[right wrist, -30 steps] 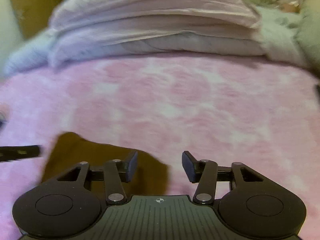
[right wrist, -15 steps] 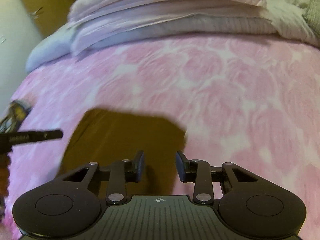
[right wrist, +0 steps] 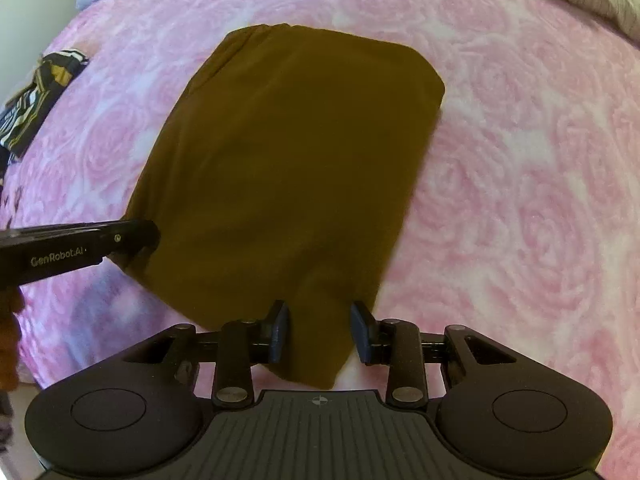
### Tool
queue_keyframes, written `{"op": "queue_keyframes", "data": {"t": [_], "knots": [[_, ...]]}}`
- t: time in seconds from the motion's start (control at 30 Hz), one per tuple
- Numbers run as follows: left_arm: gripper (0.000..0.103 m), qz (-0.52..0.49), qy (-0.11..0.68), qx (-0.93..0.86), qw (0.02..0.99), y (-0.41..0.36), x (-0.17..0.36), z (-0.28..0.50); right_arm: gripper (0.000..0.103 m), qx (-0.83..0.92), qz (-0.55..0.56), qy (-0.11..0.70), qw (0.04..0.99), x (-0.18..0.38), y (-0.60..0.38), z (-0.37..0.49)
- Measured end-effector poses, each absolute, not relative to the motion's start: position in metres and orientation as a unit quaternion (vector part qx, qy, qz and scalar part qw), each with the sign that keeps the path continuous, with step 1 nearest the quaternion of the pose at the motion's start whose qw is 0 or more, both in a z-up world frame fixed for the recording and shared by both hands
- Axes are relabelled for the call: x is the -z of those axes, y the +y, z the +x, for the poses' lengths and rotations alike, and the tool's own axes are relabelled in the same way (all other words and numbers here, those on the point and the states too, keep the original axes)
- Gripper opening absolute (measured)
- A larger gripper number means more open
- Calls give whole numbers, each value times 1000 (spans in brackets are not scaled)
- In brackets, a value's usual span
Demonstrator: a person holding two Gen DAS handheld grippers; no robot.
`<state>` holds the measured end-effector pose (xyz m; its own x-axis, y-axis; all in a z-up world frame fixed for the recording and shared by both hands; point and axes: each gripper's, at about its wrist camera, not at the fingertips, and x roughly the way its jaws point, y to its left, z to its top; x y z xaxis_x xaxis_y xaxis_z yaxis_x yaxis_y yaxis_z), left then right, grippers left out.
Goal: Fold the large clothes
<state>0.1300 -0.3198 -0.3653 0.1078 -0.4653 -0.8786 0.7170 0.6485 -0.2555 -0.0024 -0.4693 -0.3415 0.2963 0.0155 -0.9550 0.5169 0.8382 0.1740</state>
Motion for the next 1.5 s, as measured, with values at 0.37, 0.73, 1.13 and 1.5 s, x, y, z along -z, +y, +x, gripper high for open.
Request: {"op": "queue_keyframes", "data": {"t": [0.37,0.73,1.13,1.5], "knots": [[23,65,554,365,745,-297,337,129,35,150,227,563,781,324,-473,-8],[52,-197,642,268,691,-245,385,108,69,182,527,382,737,374,-529,-105],[7,-262,618,269,691,-256,410,119,9,167,589,312,727,412,-524,-88],[16,-146,575,291,750,-228,373,165,50,106,632,369,673,410,-469,-55]]}}
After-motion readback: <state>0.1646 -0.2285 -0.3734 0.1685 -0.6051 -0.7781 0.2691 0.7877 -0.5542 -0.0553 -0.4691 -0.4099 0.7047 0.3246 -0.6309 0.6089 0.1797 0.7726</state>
